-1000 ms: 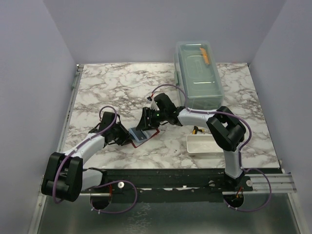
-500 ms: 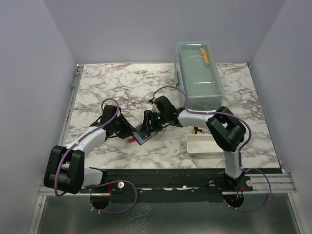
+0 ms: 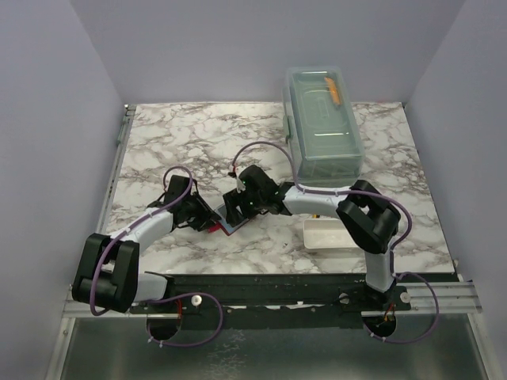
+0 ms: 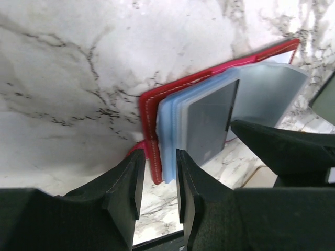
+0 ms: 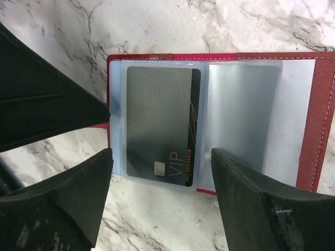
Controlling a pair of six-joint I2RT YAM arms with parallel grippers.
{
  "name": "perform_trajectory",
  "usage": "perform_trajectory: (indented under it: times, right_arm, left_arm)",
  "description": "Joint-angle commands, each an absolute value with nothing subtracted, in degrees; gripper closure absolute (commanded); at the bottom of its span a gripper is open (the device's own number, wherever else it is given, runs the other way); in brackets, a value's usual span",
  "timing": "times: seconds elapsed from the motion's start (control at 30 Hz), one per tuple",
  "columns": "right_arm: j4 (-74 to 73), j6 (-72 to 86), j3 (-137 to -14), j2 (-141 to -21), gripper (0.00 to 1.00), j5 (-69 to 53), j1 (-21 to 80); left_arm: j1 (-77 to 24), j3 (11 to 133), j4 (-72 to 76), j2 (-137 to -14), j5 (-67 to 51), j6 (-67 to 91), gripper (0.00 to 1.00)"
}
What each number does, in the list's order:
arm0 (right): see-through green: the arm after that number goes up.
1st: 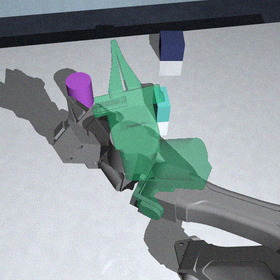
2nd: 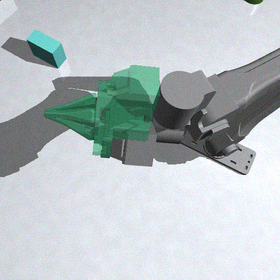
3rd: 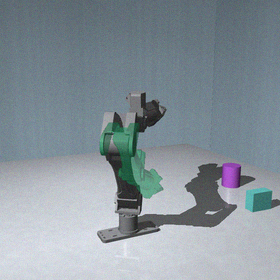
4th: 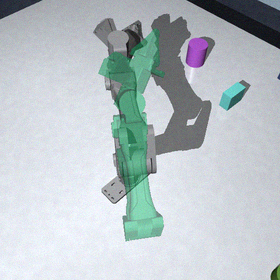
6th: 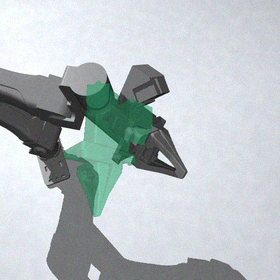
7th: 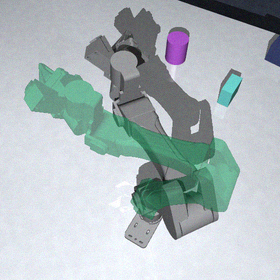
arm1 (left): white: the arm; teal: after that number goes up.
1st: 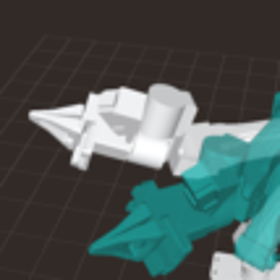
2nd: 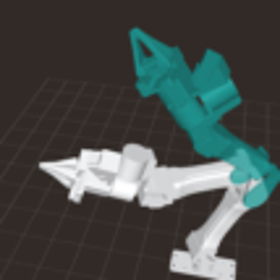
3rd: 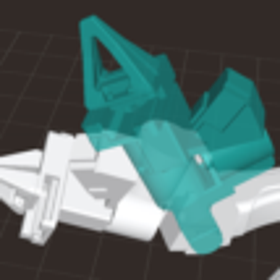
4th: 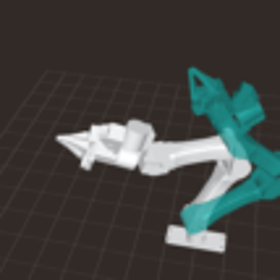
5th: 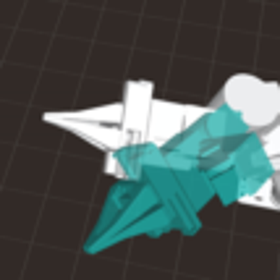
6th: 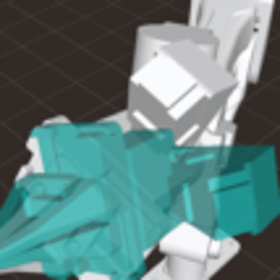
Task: Put the credit cards into the card holder
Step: Open the card holder at the center of the board.
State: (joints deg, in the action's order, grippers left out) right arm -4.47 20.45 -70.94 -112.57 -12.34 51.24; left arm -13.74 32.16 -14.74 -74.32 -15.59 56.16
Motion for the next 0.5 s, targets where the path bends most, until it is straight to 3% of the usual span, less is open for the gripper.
perform_trajectory:
  times: [0.0, 0.47]
  right_arm:
    - [-8.2, 15.4, -70.1, -112.2, 0.20, -0.7, 54.3]
    - [-15.0, 13.7, -76.4, -118.9, 0.15, 9.8, 58.9]
  left_arm:
    - [-13.8, 30.2, -15.8, -75.1, -12.8, 58.1, 0.64]
    - [-13.8, 30.2, -16.2, -76.8, -10.0, 56.5, 0.65]
